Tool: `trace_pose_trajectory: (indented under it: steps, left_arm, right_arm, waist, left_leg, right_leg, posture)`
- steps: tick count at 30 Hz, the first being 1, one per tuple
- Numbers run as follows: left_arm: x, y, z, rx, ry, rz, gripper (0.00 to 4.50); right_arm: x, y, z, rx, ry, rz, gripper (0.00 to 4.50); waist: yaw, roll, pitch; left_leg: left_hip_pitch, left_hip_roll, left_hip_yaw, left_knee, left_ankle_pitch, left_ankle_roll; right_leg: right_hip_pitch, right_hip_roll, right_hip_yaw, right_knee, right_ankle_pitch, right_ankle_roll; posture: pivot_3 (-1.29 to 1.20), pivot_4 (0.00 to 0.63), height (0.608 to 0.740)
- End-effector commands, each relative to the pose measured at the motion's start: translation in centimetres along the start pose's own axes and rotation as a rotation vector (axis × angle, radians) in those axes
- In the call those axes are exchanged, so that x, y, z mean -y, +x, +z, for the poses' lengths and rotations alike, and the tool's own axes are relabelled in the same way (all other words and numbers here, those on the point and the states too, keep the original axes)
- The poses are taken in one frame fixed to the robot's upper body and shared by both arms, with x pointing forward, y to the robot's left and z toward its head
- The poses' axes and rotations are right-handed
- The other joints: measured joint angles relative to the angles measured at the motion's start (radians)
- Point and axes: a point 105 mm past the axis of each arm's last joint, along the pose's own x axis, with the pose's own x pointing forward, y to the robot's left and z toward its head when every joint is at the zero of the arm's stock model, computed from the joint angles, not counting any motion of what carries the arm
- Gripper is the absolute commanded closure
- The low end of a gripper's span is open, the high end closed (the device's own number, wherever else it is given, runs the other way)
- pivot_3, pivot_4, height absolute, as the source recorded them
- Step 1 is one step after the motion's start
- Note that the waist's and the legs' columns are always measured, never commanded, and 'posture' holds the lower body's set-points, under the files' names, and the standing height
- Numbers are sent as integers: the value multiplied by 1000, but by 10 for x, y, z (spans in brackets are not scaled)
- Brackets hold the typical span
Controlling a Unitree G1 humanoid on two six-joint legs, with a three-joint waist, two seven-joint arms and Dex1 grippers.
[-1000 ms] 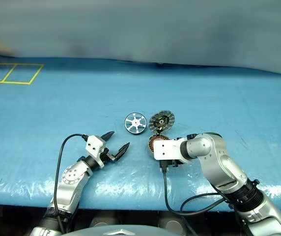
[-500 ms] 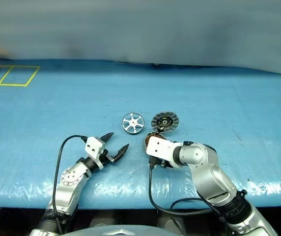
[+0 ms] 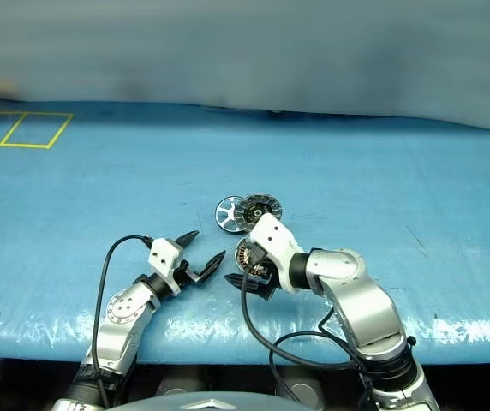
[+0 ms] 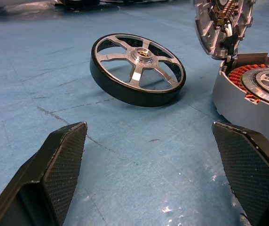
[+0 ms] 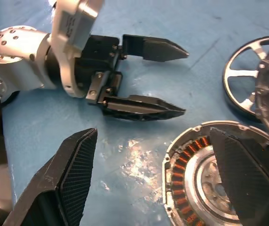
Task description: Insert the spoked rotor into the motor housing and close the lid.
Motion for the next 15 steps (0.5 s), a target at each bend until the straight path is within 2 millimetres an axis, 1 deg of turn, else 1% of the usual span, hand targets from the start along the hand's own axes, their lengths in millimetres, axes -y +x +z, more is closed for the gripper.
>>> trace_pose_trajectory:
  steps: [1,3,5,6,8,10,13,15]
  left_arm:
    - [1,-1,4,19,7,-8,0]
    - [0,-2,6,29,5,-10,0]
    - [-1,-3,7,37,5,-20,0]
    - [-1,-3,7,38,4,-25,0]
    - [0,-4,7,37,2,-39,0]
    - [0,-4,7,38,0,-61,0]
    - [4,-2,12,64,-14,-112,0]
    - [7,-1,15,80,-32,-131,0]
  right_arm:
    - [22,-25,4,38,-15,-152,524]
    - [45,-42,-6,39,-45,-290,524]
    - [61,-60,-14,112,-33,-377,524]
    - [66,-66,-18,135,-26,-403,524]
    - [68,-74,-28,144,-39,-417,524]
    - [67,-79,-46,128,20,-389,524]
    - [82,-89,-76,74,63,-505,524]
    - [84,-90,-94,55,92,-530,524]
  waist:
    - [1,0,0]
    - [2,0,0]
    - [2,0,0]
    - [1,0,0]
    - [-2,0,0]
    - [-5,0,0]
    - [-5,0,0]
    - [-4,0,0]
  left_leg:
    - [0,0,0,0,0,0]
    - [0,0,0,0,0,0]
    - [0,0,1,-1,0,0]
    - [0,0,1,-1,0,0]
    - [0,0,1,-2,0,0]
    - [0,0,1,-2,0,0]
    - [1,1,1,-1,0,0]
    - [1,0,2,0,0,0]
  right_leg:
    - [0,0,0,0,0,0]
    - [0,0,0,-1,0,0]
    - [0,-1,0,-2,0,0]
    - [0,-1,0,-2,0,0]
    - [0,0,1,-1,0,0]
    - [0,0,1,-1,0,0]
    - [1,0,1,-1,-1,1]
    - [1,0,1,-1,-1,3]
  posture:
    - [0,150,740]
    - [0,150,740]
    - [0,150,740]
    - [0,150,740]
    - [0,150,740]
    - [0,150,740]
    - [0,150,740]
    - [0,150,740]
